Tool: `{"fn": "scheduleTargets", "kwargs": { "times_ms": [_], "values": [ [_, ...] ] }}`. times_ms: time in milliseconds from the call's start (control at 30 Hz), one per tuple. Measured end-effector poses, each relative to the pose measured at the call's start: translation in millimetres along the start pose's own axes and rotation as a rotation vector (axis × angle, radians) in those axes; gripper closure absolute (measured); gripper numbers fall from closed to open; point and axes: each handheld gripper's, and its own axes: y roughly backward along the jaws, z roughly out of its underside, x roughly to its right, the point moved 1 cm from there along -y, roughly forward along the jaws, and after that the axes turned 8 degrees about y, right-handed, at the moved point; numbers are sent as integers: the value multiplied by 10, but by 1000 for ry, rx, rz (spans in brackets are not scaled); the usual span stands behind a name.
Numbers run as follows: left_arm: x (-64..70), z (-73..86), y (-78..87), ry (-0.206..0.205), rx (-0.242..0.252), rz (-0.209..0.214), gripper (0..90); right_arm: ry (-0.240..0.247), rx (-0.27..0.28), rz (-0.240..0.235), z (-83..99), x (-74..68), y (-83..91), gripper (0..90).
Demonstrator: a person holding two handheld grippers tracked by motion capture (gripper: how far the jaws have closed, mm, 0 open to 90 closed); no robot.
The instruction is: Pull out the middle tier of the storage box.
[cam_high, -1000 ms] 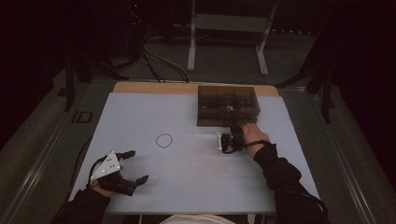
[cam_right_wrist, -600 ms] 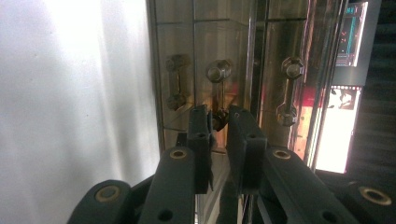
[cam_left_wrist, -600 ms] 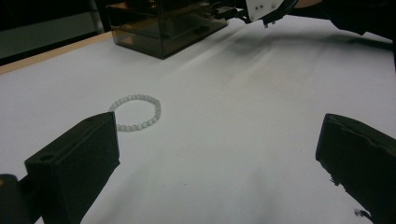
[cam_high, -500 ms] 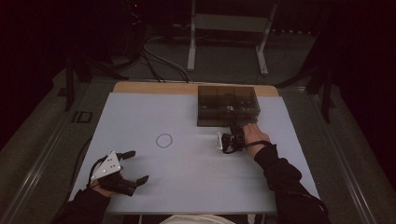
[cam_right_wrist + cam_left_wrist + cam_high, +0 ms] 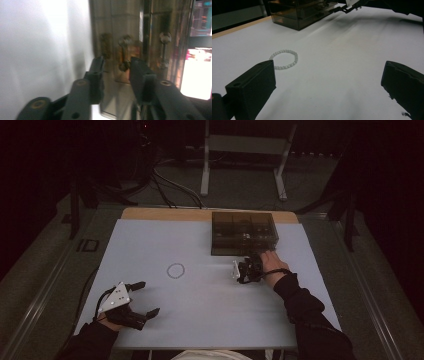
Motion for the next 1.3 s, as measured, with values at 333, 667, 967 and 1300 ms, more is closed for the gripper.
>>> {"fn": "scheduleTargets", "kwargs": {
  "times_ms": [333,667,967,1300],
  "values": [
    [-2,0,0,0,-1,-1,10,-60,79,-160,95,119,72,487],
    [-2,0,0,-4,-1,-2,10,-134,133,-357,232,211,131,168],
    [0,0,1,-3,-3,-1,10,-202,161,-466,366,276,139,49],
    [0,1,-1,-4,-4,-2,10,-208,222,-485,546,421,191,49]
  ]
}}
